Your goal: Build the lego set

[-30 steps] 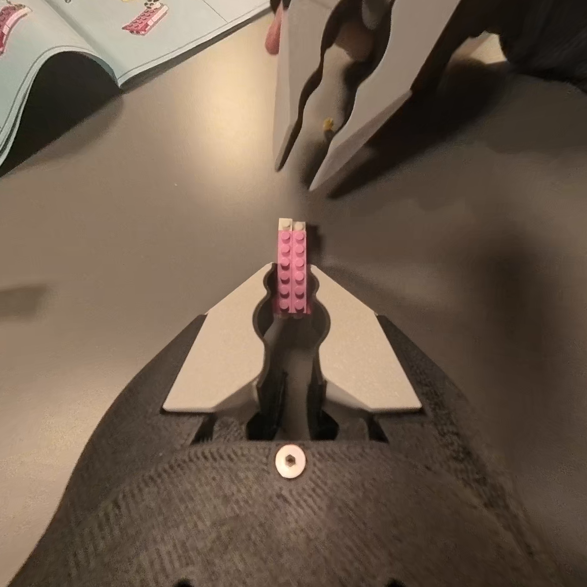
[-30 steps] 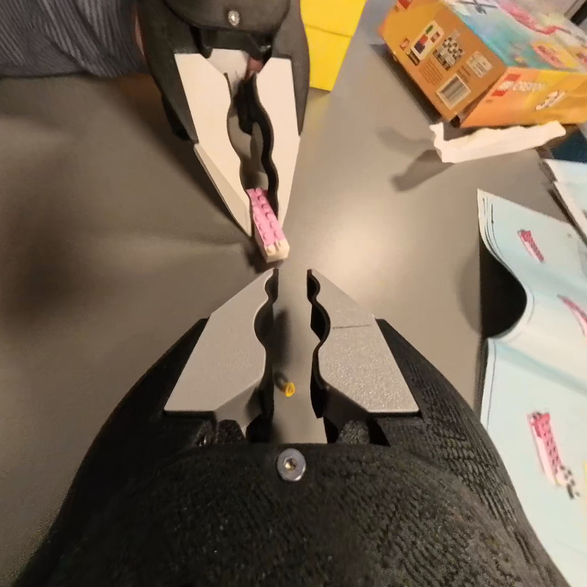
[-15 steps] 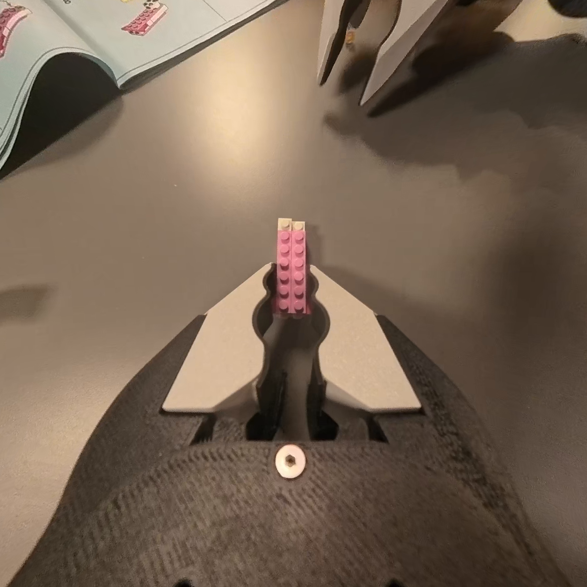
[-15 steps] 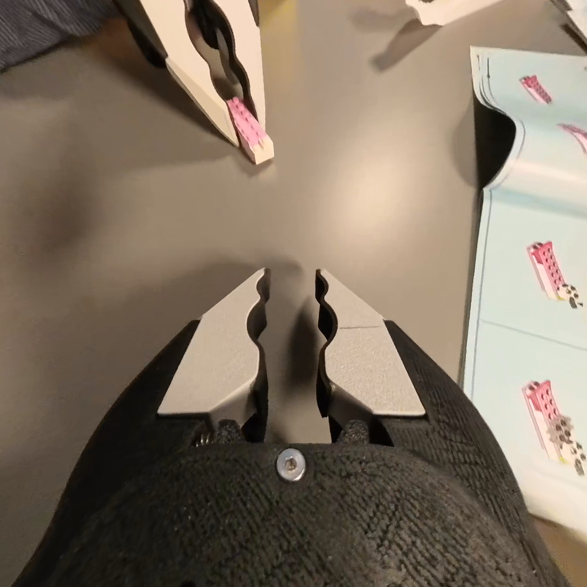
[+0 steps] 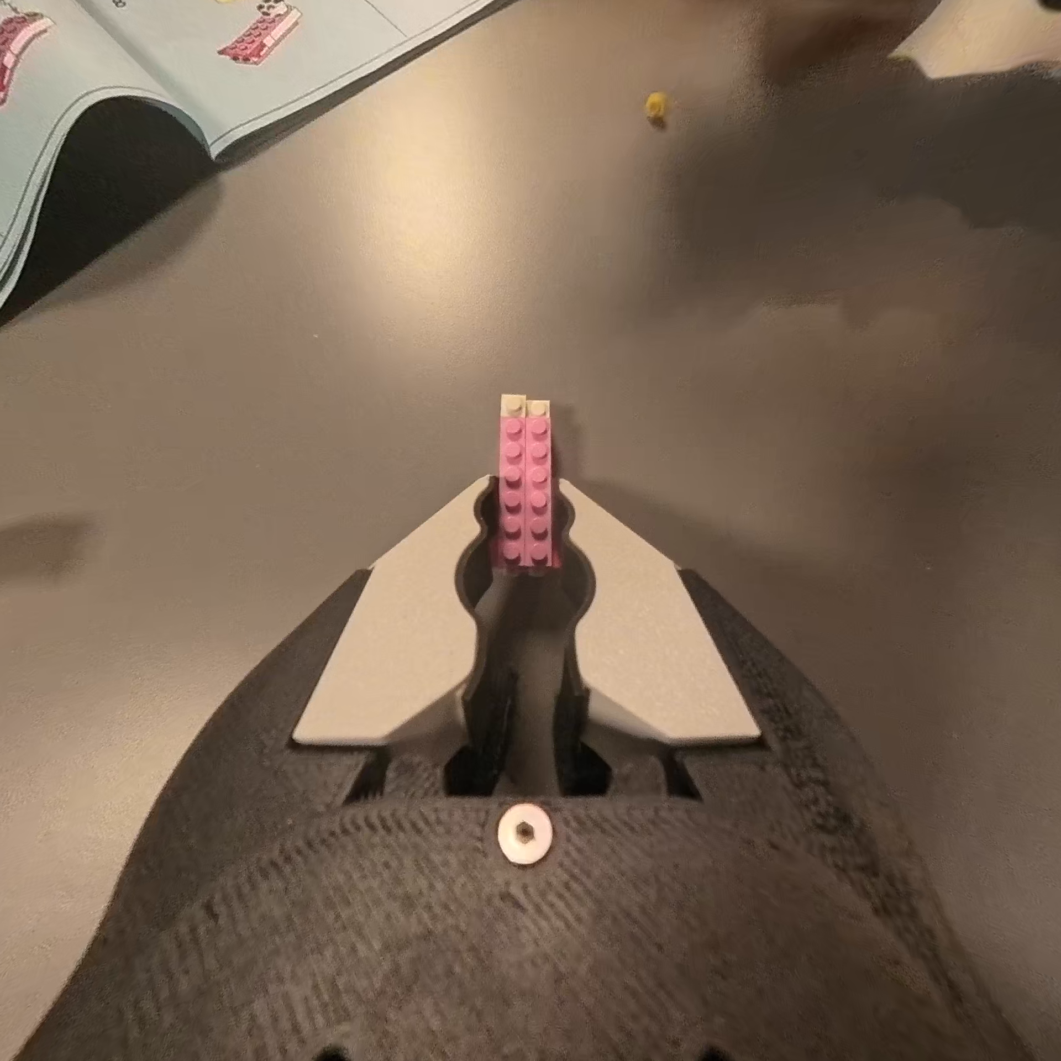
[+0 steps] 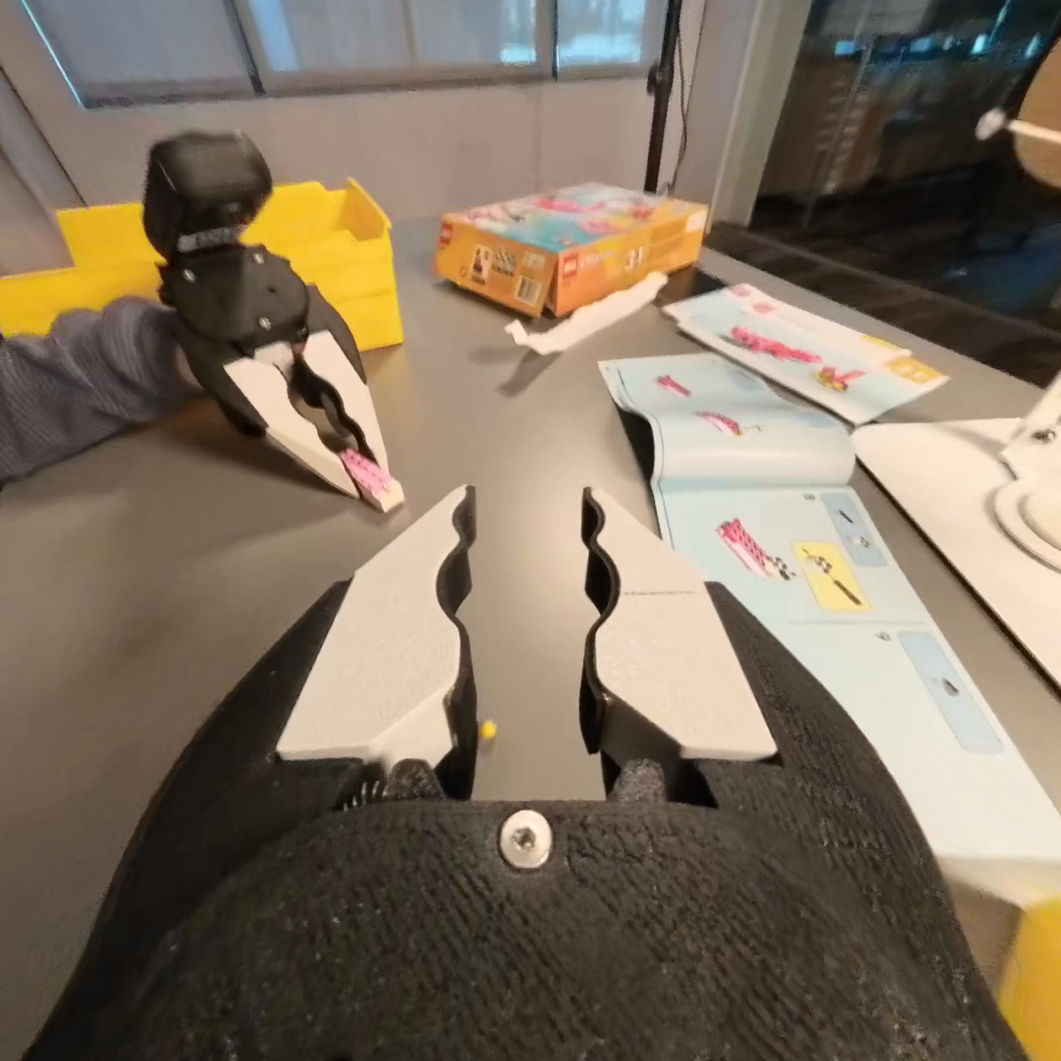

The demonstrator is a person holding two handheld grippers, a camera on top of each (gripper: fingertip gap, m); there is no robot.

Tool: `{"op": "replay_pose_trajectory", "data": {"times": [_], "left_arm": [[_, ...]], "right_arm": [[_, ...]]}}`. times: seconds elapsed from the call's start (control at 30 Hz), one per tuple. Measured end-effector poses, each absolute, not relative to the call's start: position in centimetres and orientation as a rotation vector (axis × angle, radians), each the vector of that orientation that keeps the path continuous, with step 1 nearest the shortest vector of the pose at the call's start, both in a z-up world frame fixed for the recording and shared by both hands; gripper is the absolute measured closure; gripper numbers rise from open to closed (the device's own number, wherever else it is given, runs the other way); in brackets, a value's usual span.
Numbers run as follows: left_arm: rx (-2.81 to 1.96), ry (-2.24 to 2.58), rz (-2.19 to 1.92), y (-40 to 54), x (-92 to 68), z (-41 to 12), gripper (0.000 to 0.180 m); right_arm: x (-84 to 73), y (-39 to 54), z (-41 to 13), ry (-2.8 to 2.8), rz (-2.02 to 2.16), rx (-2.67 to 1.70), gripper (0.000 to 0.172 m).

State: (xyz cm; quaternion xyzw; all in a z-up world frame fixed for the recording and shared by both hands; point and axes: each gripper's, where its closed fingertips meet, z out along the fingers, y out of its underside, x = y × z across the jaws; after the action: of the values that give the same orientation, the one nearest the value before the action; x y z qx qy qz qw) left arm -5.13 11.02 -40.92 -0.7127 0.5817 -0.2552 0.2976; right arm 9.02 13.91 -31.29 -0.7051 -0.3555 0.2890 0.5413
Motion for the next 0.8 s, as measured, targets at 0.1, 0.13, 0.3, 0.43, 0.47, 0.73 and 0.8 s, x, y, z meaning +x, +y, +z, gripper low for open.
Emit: {"op": "replay_pose_trajectory", "data": {"times": [0.1, 0.13, 0.3, 0.43, 0.47, 0.73, 0.8], "left_arm": [[-1.893, 1.548, -0.678, 11.0, -5.1, -40.9, 0.164], [-1.893, 1.548, -0.677, 11.0, -5.1, -40.9, 0.164], [-1.893, 1.546, -0.681, 11.0, -5.1, -40.9, 0.164], [-1.892, 1.55, -0.684, 10.9, -5.0, -40.9, 0.164], [-1.89, 1.551, -0.686, 10.8, -4.9, -40.9, 0.164], [-1.887, 1.555, -0.697, 10.7, -4.8, -40.9, 0.164], [-1.887, 1.554, -0.698, 10.7, -4.8, -40.9, 0.164]], "right_arm": [[9.7, 11.9, -34.4, -1.011, 0.616, -1.899, 0.145], [10.3, 11.4, -35.6, -1.057, 0.554, -1.98, 0.145], [13.4, 9.9, -39.3, -1.103, 0.325, -2.225, 0.153], [14.2, 8.7, -40.6, -1.087, 0.29, -2.288, 0.162], [14.2, 8.7, -40.7, -1.087, 0.284, -2.276, 0.164], [12.6, 8.2, -40.9, -1.146, 0.369, -2.204, 0.168], [11.9, 8.1, -40.8, -1.18, 0.392, -2.167, 0.167]]}}
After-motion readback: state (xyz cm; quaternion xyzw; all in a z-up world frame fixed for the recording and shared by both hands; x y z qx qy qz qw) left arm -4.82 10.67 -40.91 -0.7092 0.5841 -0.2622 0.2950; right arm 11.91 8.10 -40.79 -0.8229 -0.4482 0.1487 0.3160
